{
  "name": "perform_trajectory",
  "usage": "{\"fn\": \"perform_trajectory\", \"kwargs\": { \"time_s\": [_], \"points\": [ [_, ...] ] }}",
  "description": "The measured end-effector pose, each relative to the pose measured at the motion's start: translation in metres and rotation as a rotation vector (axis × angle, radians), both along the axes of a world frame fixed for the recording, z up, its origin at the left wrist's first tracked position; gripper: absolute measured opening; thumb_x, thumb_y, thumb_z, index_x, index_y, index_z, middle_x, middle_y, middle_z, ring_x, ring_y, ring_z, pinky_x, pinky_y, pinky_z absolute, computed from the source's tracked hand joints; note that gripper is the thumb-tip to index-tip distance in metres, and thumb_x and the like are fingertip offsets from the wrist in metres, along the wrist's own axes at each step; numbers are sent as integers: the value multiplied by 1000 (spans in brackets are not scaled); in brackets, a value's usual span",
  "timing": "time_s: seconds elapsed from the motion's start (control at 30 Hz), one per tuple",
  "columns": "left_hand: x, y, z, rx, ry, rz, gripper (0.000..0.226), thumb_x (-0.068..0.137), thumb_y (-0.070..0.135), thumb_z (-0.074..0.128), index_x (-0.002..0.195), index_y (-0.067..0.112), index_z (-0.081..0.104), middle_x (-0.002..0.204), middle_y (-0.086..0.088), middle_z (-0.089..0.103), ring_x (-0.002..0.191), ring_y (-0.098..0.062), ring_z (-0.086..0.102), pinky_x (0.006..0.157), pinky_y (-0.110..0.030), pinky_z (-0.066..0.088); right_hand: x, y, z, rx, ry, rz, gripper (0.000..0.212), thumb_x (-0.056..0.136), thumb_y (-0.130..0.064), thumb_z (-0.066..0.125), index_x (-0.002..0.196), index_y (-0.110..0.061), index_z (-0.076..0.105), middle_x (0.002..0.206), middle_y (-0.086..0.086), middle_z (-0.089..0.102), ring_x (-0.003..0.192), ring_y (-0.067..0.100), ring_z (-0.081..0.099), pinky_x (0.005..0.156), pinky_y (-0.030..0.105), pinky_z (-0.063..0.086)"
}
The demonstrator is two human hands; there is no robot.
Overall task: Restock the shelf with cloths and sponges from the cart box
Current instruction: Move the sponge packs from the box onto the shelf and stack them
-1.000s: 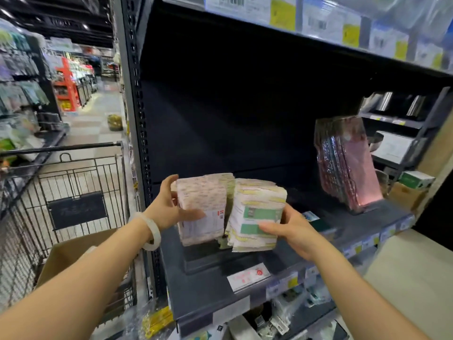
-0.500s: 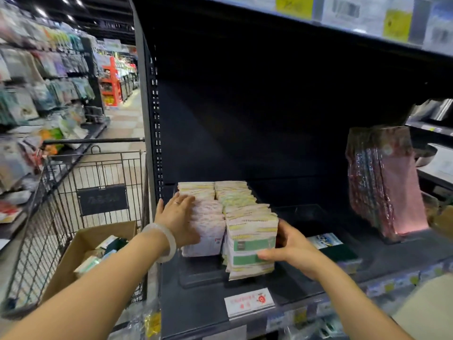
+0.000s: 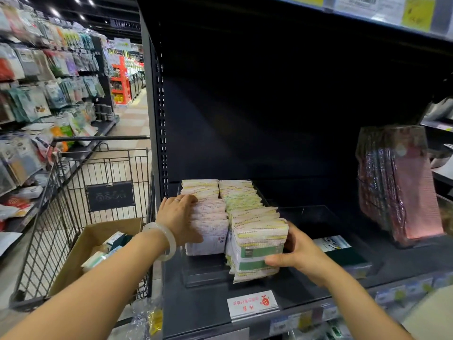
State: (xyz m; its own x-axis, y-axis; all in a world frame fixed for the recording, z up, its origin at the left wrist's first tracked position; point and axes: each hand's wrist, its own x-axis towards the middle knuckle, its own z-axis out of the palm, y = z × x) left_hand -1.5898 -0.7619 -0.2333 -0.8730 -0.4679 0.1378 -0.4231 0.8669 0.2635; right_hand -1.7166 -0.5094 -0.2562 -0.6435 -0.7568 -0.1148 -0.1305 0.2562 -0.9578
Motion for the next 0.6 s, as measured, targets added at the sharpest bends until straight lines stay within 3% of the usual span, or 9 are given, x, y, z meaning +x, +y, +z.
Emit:
{"fn": "perform_trajectory", "kwargs": {
  "time_s": [0.2, 0.4, 0.6],
  "points": [
    [0, 1, -4, 21, 53, -24, 75, 67, 37, 77, 130, 32, 37, 134, 2, 45, 122, -23, 41, 110, -33, 27, 2, -1, 3, -10, 10, -5, 89, 43, -25, 88, 124, -29, 50, 119, -5, 67, 115, 13, 61, 95, 43, 53],
    [-3, 3, -1, -26, 15, 46, 72, 69, 40, 73, 132, 35, 38, 142, 1, 39, 132, -25, 35, 119, -43, 10, 4, -3, 4, -28, 8, -14, 89, 44, -24, 88, 124, -26, 51, 119, -5, 67, 113, 14, 62, 93, 40, 54],
    [-4, 12, -1, 31, -30, 46, 78, 73, 32, 69, 138, 34, 27, 155, -8, 15, 144, -29, 15, 120, -44, 6, 12, -9, 9, -47, 19, -19, 88, 44, -27, 88, 124, -24, 52, 119, -2, 67, 111, 15, 64, 92, 40, 54]
  ]
}}
